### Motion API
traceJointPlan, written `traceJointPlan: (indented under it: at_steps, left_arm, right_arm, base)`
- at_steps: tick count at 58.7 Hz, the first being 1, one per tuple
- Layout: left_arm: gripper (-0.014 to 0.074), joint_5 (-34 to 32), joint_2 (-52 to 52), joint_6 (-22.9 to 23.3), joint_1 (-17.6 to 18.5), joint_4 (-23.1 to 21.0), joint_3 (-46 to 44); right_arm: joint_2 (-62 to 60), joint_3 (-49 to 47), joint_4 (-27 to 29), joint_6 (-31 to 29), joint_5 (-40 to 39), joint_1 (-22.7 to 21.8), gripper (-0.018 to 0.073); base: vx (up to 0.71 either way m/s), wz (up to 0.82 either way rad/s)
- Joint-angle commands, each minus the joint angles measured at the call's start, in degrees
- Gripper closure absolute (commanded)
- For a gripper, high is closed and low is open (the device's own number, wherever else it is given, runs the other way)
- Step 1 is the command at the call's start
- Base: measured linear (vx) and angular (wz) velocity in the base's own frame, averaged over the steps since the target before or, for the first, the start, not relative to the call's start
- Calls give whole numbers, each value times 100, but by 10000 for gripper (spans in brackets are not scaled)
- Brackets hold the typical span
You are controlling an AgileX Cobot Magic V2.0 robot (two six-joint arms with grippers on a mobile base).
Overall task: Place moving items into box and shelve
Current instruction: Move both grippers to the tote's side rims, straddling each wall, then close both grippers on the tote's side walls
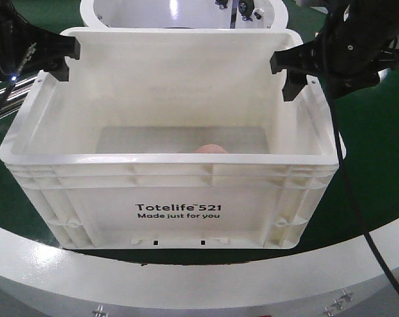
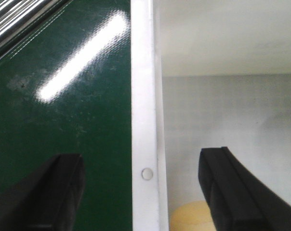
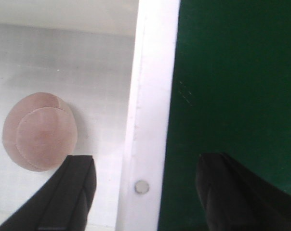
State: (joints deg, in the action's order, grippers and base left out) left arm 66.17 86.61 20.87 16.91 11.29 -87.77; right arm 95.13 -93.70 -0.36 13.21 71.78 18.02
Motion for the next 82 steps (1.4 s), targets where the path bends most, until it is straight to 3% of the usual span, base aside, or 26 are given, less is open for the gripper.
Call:
traceJointPlan:
  at_steps: [1,59,82]
  left_arm:
    - [4,-48,-107,-7,6,50,-180]
    - [84,58,204,-186,6,-104,-180]
    - [85,234,230,-242,25,-111,-180]
  right_arm:
    - [-273,-145,76,-12,211,-29,64]
    - [-190,-145,36,8,211,-29,67]
    - [-190,-94,-38,-3,211,-29,131]
  base:
    - [0,0]
    - [0,0]
    - [0,0]
